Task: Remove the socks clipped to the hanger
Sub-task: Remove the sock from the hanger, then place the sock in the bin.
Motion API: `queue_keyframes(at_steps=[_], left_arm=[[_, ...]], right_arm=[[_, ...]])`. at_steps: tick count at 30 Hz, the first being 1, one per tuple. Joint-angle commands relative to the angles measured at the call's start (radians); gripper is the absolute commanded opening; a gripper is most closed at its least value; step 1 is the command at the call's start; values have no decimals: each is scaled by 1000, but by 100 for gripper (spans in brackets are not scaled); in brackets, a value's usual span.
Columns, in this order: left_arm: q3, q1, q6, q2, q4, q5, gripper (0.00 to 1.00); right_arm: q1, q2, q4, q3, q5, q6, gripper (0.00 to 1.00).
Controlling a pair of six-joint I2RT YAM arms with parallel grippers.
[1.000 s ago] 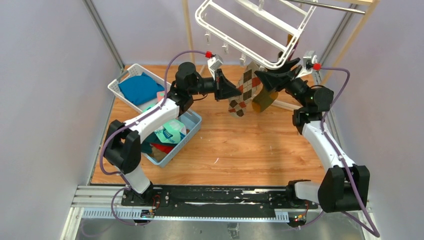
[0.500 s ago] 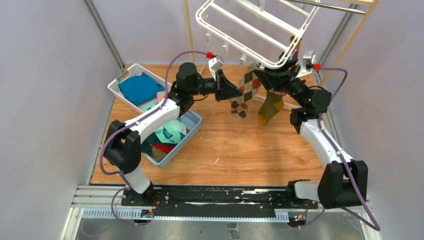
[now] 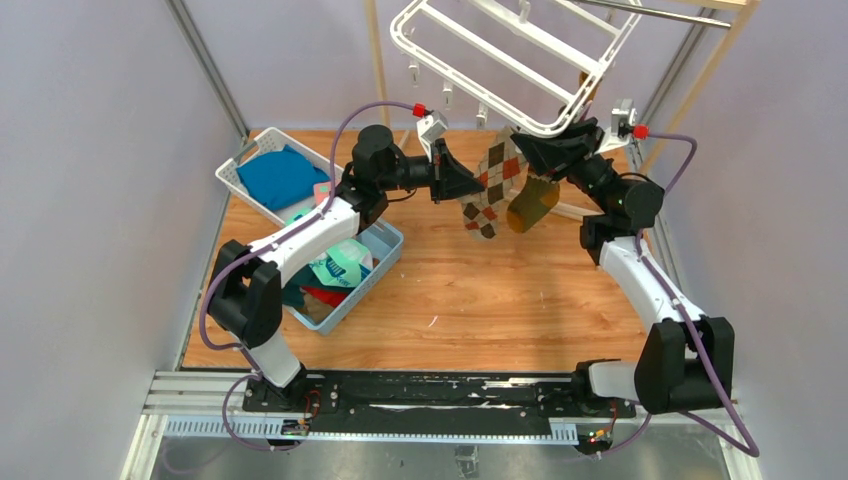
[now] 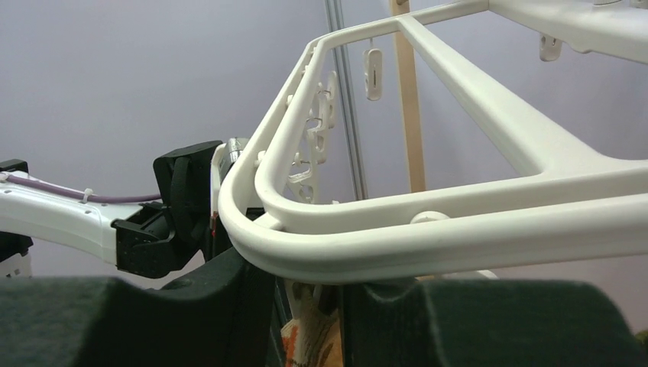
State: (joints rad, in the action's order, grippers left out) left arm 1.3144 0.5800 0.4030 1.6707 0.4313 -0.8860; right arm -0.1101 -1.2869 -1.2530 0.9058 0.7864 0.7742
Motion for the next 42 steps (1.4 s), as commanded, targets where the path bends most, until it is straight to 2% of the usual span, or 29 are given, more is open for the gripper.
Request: queue_keyframes(at_steps=[1, 7, 15, 17, 19, 23, 24, 27, 30, 36, 39, 42], left_arm=[[-4, 8, -10, -12, 11, -1, 0], [-5, 8, -29, -19, -11, 13, 0], [-18, 5, -68, -50, -48, 54, 0], [-42, -1, -91, -83, -63, 67, 0], [-71, -8, -142, -129, -110, 86, 0], [-72, -22, -348, -239, -420, 131, 0], [-66, -24, -413, -270, -537, 166, 0], [-48, -27, -567, -360, -751, 280, 0], [-21, -39, -660, -440, -946, 421, 0], [46, -71, -823, -564, -1288, 789, 0], [4, -81, -876, -605, -1319, 994, 0], [-34, -91, -914, -590, -1307, 1112, 0]], right_arm=[[16, 1, -64, 18, -28, 38, 28], [23, 25, -26, 2, -75, 56, 2], [31, 51, 26, -6, -91, 70, 0], [41, 61, 53, -12, -91, 54, 6], [48, 75, 101, -14, -82, 29, 21], [52, 125, 225, -20, -34, -65, 47], [52, 146, 267, -24, -22, -92, 51], [53, 189, 356, -42, 3, -163, 62], [53, 227, 476, -54, 33, -217, 83], [55, 264, 868, -8, 137, -391, 88], [54, 275, 1005, 1, 183, -475, 89], [53, 282, 1096, 1, 223, -534, 90]])
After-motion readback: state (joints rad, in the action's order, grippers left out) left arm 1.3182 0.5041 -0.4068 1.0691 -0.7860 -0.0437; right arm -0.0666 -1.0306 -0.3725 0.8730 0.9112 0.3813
